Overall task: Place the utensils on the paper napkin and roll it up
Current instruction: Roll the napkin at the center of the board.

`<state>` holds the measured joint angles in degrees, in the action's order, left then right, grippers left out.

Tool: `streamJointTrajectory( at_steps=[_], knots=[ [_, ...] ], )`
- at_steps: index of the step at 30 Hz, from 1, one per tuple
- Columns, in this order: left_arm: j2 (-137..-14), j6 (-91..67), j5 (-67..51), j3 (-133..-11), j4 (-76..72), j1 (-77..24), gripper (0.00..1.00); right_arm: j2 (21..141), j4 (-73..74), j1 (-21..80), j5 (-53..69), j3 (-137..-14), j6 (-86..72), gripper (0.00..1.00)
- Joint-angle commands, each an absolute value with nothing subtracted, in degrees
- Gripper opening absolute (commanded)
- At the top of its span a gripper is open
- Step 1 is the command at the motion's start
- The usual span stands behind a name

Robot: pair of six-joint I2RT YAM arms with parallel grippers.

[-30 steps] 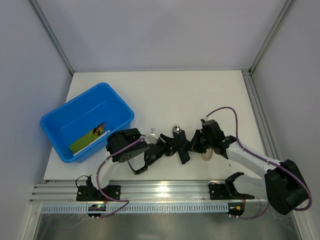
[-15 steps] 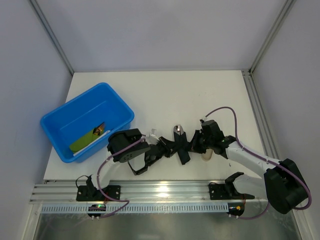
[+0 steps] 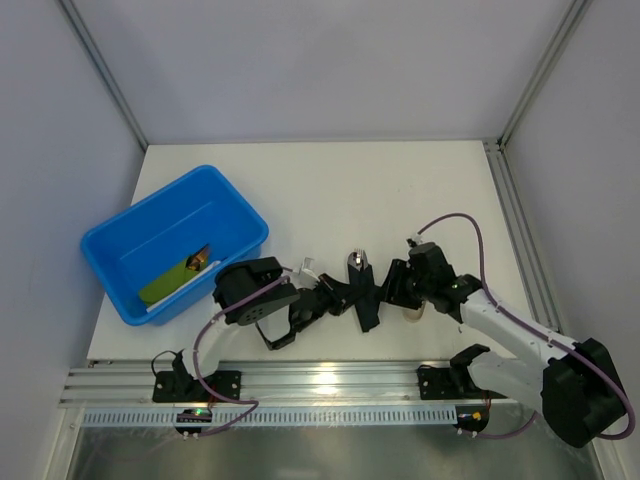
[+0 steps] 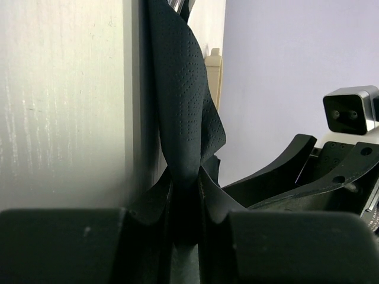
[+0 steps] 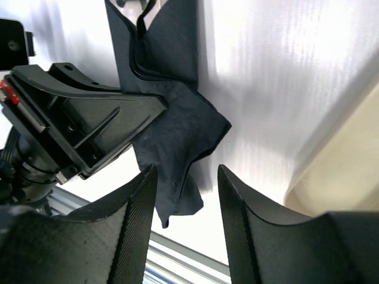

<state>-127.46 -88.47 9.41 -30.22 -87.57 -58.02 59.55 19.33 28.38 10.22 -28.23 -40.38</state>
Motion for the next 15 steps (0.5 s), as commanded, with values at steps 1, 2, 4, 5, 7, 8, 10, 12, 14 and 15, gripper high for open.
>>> streamJointTrajectory(
  at_steps=[1,2,4,5,7,8,10,12,14,15],
  knots=[
    [-127.1,-82.89,9.84,-29.09,-80.96,-58.27,0.0,57.48,21.88,28.39,6.68,-30.15,-38.15,0.5],
    [-126.57,-81.92,10.02,-29.18,-80.25,-58.45,0.0,57.31,22.75,28.39,6.16,-30.32,-37.88,0.51],
    [-125.51,-80.95,10.19,-29.35,-79.37,-58.71,0.0,57.57,23.46,28.39,5.63,-31.2,-37.01,0.52],
    [-124.64,-80.25,10.28,-29.27,-78.5,-58.8,0.0,57.74,24.25,28.39,5.28,-31.46,-36.65,0.52],
    [-123.93,-79.54,10.37,-29.09,-78.14,-59.06,0.0,58.1,24.78,28.3,4.48,-32.25,-36.12,0.53],
    [-123.49,-79.28,10.37,-29.0,-77.96,-59.15,0.0,58.01,24.87,28.21,4.4,-32.34,-35.95,0.53],
    [-123.31,-78.93,10.46,-29.0,-77.96,-59.24,0.0,57.57,24.44,28.13,5.01,-32.43,-35.86,0.53],
    [-123.57,-79.01,10.37,-28.92,-78.39,-59.24,0.0,57.57,23.82,27.86,6.32,-32.52,-35.69,0.54],
    [-123.57,-78.75,10.37,-28.92,-78.4,-59.24,0.0,58.01,23.47,27.86,7.99,-32.7,-34.72,0.54],
    [-123.23,-78.58,10.37,-29.0,-77.7,-59.33,0.0,58.09,23.03,27.86,8.52,-32.78,-34.19,0.54]
  ],
)
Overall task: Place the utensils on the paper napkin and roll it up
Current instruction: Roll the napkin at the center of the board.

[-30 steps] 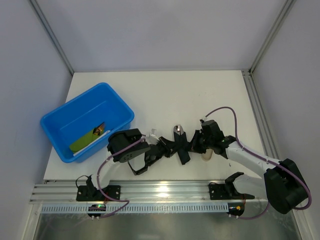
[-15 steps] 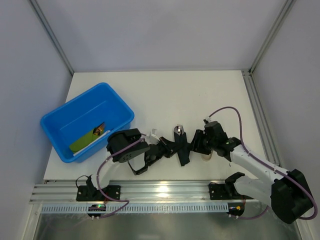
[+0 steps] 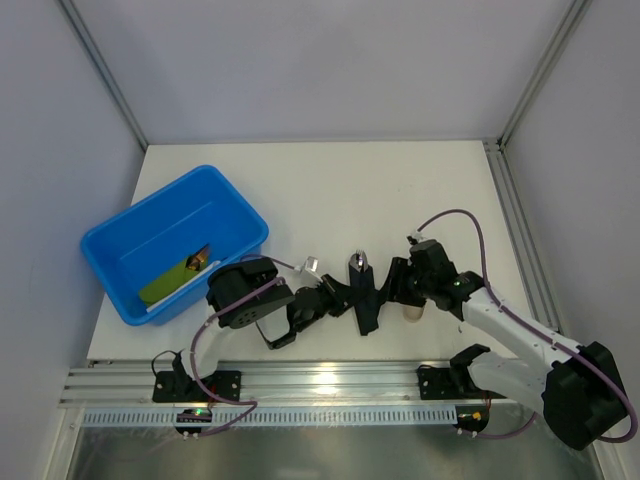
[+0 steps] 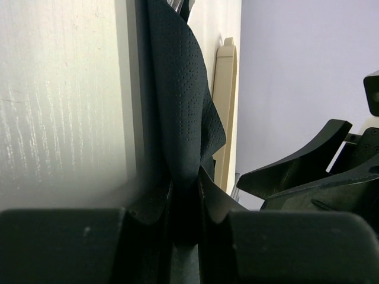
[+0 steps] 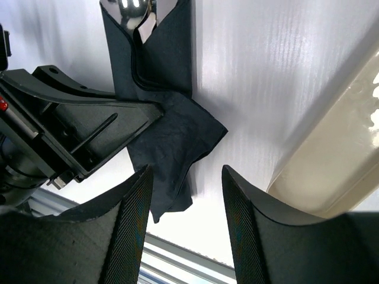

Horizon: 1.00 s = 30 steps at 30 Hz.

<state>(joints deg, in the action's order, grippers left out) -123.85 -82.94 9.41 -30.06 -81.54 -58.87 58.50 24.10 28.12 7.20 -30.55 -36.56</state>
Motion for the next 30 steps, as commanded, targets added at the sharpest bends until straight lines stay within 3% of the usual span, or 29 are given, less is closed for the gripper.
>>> streamJointTrajectory(
  at_steps=[1,11,30],
  knots=[
    [-123.14,-78.4,10.46,-29.09,-77.43,-59.33,0.0,58.1,22.42,27.86,10.18,-32.7,-33.75,0.54],
    [-122.35,-78.13,9.67,-29.53,-76.55,-59.33,0.0,63.98,17.32,27.86,19.07,-32.69,-30.06,0.54],
    [-120.32,-81.3,6.86,-29.44,-80.95,-59.33,0.0,70.93,11.87,27.86,20.92,-32.43,-28.12,0.54]
  ],
)
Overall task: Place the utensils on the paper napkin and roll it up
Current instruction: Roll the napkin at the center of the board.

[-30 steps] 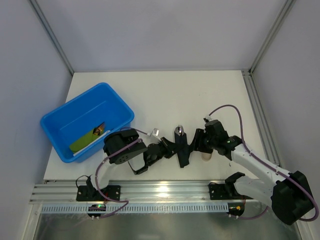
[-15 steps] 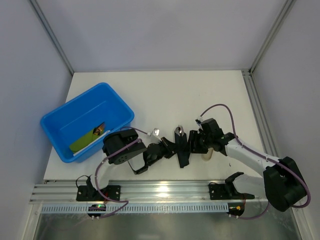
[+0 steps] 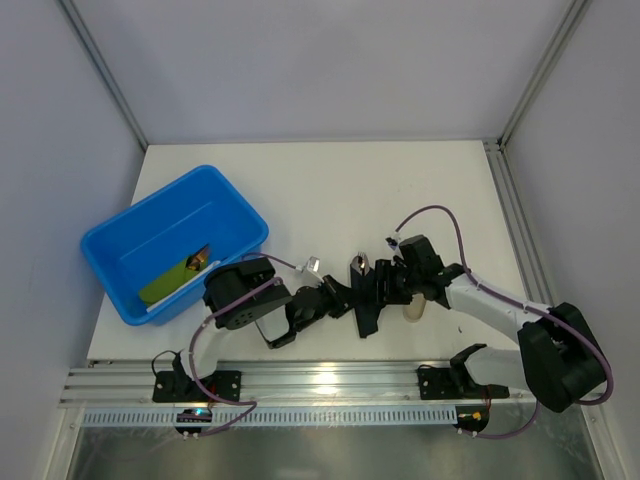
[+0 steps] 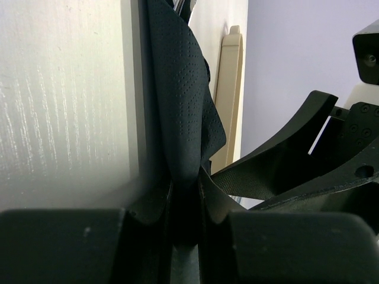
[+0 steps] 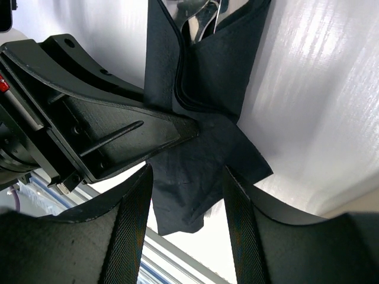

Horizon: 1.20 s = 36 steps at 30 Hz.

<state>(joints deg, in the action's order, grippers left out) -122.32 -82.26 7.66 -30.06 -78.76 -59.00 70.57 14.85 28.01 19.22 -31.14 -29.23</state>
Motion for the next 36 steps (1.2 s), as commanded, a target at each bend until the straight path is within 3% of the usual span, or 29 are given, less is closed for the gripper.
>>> streamJointTrajectory(
  at_steps=[1,36],
  knots=[
    [-120.06,-81.3,6.86,-29.36,-81.12,-59.33,0.0,71.01,11.78,27.86,20.83,-32.34,-28.04,0.54],
    [-116.89,-83.23,3.78,-30.15,-84.64,-58.62,0.0,74.35,-2.1,27.95,27.86,-26.54,-32.26,0.54]
  ],
)
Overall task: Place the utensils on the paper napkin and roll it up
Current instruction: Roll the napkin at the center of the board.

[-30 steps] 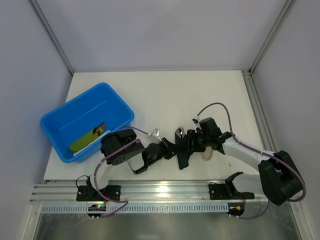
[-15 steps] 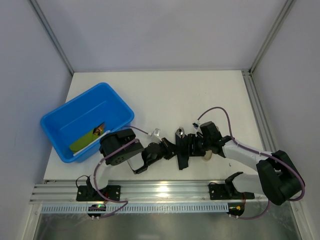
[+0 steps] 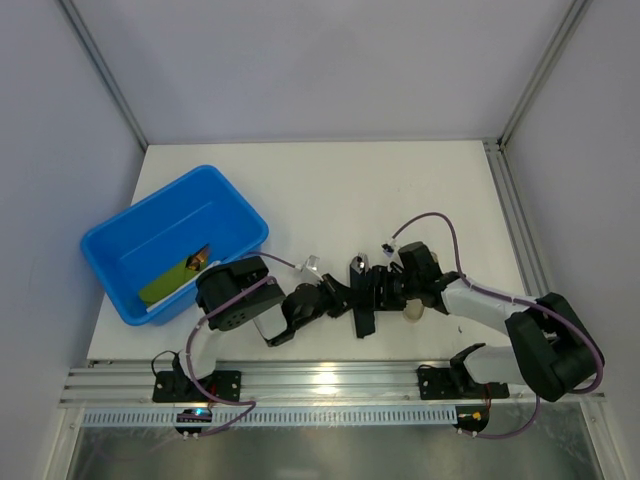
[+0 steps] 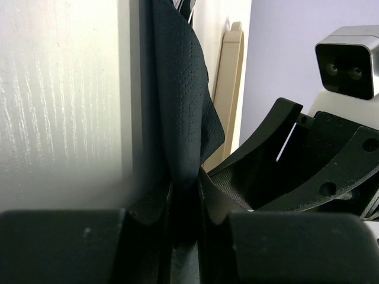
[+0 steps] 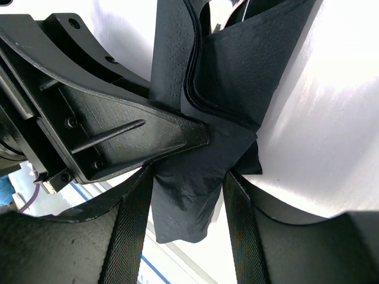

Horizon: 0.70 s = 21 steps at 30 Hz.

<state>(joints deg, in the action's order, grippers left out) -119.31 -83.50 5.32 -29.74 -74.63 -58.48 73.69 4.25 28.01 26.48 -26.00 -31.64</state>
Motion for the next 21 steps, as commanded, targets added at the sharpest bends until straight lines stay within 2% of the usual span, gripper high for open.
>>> streamJointTrajectory(
  at_steps=[1,15,21],
  knots=[
    [-116.89,-83.23,3.69,-30.23,-84.81,-58.62,0.0,74.44,-2.54,27.95,28.04,-26.54,-32.43,0.54],
    [-119.27,-85.52,2.81,-30.59,-88.15,-58.62,0.0,75.94,-8.26,27.86,24.87,-21.62,-41.48,0.54],
    [-118.83,-85.52,2.64,-30.59,-88.16,-58.62,0.0,76.46,-12.82,27.69,24.08,-18.81,-42.01,0.44]
  ],
)
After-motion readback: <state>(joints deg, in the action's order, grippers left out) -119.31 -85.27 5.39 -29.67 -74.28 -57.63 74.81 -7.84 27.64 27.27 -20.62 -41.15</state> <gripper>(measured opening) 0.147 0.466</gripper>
